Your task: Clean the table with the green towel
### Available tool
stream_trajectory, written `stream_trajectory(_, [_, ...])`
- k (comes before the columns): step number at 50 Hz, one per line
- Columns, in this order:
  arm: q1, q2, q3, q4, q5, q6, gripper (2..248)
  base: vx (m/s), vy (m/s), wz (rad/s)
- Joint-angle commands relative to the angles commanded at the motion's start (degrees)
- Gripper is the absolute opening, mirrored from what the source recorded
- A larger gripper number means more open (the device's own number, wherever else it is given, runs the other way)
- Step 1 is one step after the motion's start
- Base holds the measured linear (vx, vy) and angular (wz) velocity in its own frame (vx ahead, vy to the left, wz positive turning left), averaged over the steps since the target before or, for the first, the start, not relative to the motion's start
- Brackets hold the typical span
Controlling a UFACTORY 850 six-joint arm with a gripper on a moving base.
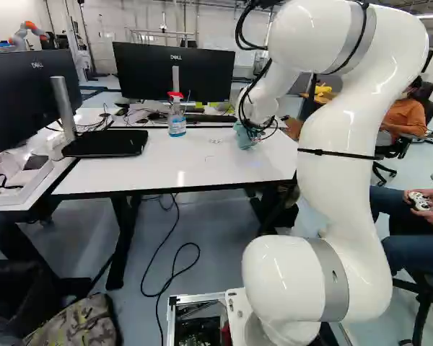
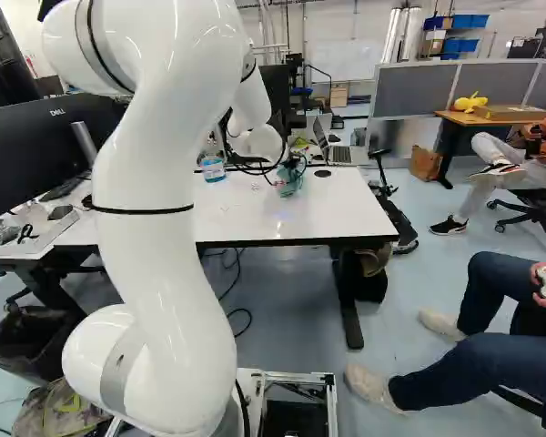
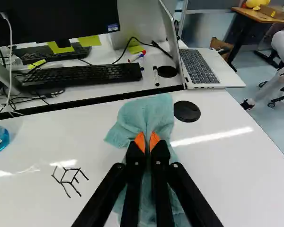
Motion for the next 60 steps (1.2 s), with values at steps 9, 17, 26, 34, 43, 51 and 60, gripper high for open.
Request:
stream_trajectory(9, [1.4,1.2,0.3,0.0,-0.4,0.0,31,0.0,0.0,0.0])
stream_trajectory(17, [2.6,1.7,0.0,0.0,-0.5,0.0,31,0.0,0.0,0.0])
stream_trajectory(26, [4.0,1.2,-0.5,0.0,-0.5,0.0,31,0.0,0.0,0.0])
stream_trajectory(34, [5.2,0.7,-1.1,0.0,-0.5,0.0,31,0.0,0.0,0.0])
stream_trajectory(43, [6.6,0.3,-1.7,0.0,-0.5,0.0,31,0.0,0.0,0.0])
stream_trajectory(51, [7.8,0.3,-1.6,0.0,-0.5,0.0,31,0.0,0.0,0.0])
stream_trajectory(60, [9.1,0.4,-1.6,0.0,-0.5,0.0,31,0.0,0.0,0.0])
